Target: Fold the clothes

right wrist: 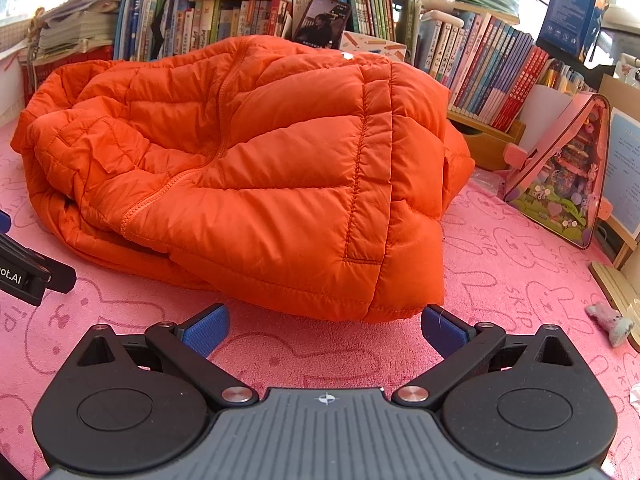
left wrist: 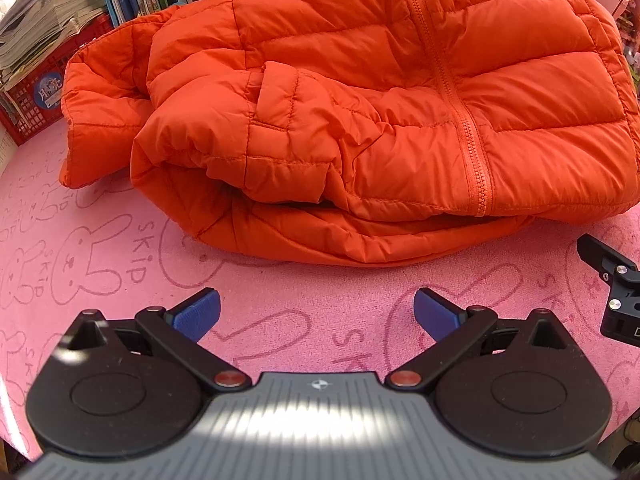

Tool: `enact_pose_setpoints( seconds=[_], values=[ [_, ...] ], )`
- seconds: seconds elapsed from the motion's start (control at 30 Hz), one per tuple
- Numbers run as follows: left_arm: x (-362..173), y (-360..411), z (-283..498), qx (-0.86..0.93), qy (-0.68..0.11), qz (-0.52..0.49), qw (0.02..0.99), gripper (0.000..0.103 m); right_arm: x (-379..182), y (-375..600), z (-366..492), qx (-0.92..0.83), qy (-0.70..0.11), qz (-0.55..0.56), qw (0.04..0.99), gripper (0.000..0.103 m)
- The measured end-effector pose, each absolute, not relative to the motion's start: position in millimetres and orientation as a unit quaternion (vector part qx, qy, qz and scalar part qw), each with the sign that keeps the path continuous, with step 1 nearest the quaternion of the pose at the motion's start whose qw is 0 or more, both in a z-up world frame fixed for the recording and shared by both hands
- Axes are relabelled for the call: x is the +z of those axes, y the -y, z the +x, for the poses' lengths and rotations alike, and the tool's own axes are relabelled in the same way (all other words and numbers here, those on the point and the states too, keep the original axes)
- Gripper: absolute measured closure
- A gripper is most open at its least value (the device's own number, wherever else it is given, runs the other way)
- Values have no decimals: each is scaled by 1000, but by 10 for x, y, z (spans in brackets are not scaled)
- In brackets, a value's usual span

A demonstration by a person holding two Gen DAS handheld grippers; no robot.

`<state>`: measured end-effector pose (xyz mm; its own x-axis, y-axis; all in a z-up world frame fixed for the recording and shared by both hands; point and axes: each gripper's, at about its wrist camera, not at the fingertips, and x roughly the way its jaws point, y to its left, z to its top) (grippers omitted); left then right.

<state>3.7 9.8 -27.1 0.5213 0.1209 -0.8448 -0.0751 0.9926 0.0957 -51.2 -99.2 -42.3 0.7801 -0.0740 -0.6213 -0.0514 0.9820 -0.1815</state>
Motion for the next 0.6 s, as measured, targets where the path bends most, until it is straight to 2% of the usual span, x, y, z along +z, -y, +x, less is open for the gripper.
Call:
enact_pose_setpoints(
  seconds=[0.2,0.43,0.6],
  values=[
    [-285,-117,40,57,-488,21,871,0,-431,917,-539,-3,-323,-118,939,0],
    [-294,-170,61,63,-491,21,869,0,-495,606,-550,13,-288,-222,932,0],
    [-287,-210,71,71,-487,36,870,0,-388,617,-335,0,-272,-228,935,0]
  ],
)
